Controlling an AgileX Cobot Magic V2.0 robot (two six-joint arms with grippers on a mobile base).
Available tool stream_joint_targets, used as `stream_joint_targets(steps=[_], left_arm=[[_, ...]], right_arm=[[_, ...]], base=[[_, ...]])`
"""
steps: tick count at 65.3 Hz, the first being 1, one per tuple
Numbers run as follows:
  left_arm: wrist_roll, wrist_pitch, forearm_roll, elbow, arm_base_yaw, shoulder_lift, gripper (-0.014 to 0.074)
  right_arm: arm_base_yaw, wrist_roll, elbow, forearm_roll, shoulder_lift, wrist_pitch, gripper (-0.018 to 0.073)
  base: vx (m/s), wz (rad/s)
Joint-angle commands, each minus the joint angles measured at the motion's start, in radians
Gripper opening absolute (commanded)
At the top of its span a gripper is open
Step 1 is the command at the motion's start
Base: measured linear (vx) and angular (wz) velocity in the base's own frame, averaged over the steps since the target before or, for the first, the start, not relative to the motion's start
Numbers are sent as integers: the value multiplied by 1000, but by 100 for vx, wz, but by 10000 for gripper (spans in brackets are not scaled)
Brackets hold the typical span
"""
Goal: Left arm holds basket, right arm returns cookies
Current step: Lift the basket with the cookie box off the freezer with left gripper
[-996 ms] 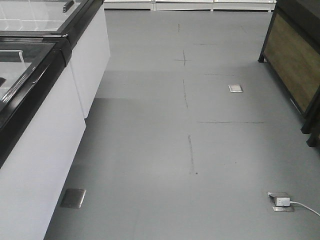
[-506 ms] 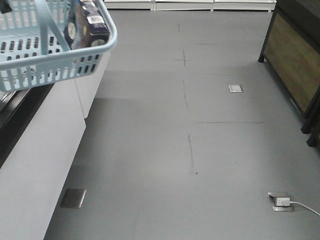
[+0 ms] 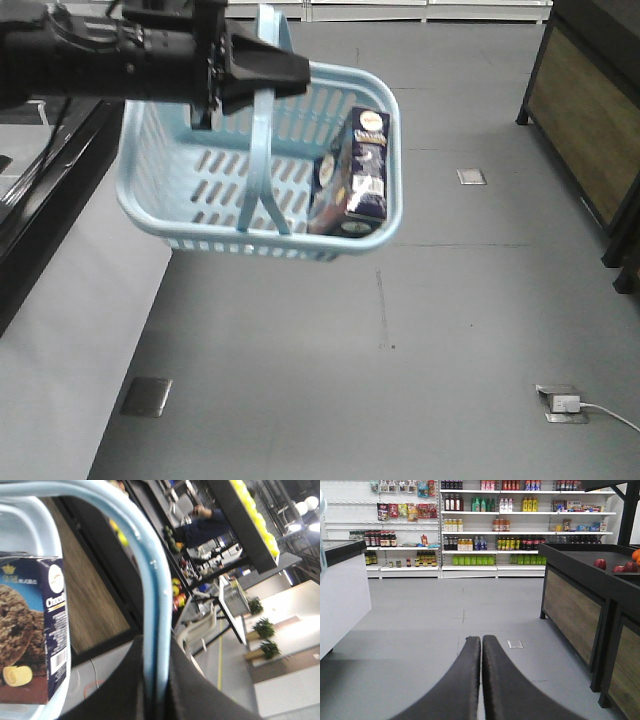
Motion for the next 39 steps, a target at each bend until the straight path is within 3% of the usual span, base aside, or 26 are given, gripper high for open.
stream_joint_targets(steps=[1, 14, 22, 39], left_arm=[[51, -18, -110, 72, -29, -61, -8], [199, -47, -189, 363, -71, -115, -8], [323, -41, -311, 577, -101, -141, -8], [443, -58, -311, 829, -209, -141, -8]], right_arm=[[-7, -6, 2, -8, -10, -74, -8], [-7, -6, 2, -8, -10, -74, -8], [-7, -6, 2, -8, -10, -74, -8], [-7, -6, 2, -8, -10, -74, -8]], base=[[0, 0], [0, 0], [0, 0], [0, 0]])
